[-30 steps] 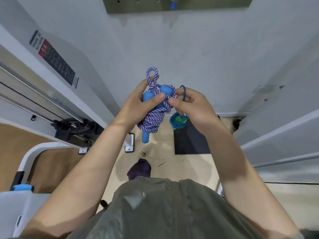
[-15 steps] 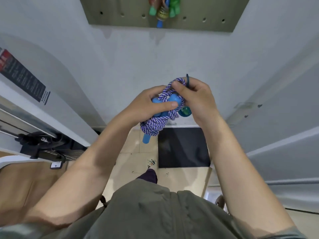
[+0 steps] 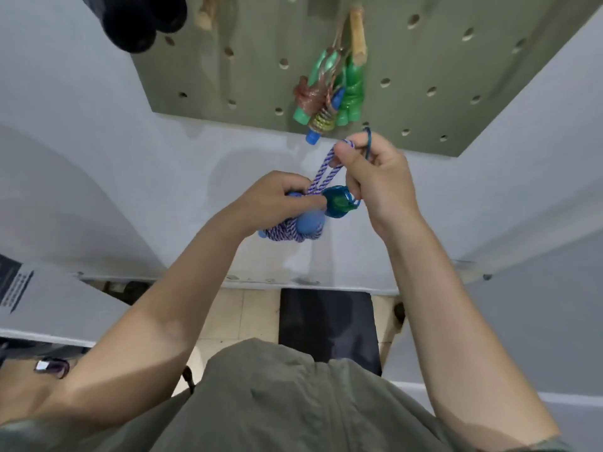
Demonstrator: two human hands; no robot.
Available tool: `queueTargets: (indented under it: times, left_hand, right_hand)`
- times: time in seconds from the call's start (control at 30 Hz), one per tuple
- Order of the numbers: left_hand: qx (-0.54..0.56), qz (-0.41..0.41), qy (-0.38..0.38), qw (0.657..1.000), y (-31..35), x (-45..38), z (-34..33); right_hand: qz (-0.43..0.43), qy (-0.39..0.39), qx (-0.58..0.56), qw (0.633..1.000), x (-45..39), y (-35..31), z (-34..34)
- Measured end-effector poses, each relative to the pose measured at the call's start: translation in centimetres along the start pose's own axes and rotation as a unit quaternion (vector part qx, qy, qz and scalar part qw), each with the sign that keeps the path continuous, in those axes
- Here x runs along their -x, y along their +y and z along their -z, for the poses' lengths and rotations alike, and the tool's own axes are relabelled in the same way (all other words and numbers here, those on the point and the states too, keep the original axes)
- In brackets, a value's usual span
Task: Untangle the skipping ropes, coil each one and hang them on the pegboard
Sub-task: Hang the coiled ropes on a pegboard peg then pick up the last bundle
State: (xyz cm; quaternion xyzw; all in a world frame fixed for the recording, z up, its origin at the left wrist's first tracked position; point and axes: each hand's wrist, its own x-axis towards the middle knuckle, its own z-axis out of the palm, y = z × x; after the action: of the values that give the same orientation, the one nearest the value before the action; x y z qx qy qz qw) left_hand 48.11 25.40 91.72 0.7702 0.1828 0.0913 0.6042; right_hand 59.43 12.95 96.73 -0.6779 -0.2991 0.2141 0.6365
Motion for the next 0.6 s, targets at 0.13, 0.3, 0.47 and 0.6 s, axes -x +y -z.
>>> queueTargets:
  times: [0.13,0.3,0.47,0.6]
  left_hand:
    - [0.054,-0.039,0.001,0.998,1.9,-2.1,1.1]
    - [0.140,-0.143,0.069,0.977,5.5,-3.9,1.7]
    - [0.173,-0.191,0.132,0.957,7.7,-5.1,2.6]
    - [0.167,-0.190,0.189,0.949,9.5,-6.2,4.1]
  right_hand:
    - [0.021,-0.018,-0.011,1.000,-2.3,-1.2,0.2]
    - [0.046,-0.034,-0.003,0.998,-3.9,-3.0,0.6]
    - [0.082,-0.026,0.013,0.996,-5.6,-5.0,2.5]
    - [0.081,0.024,0.007,0.996,-7.1,-6.8,3.4]
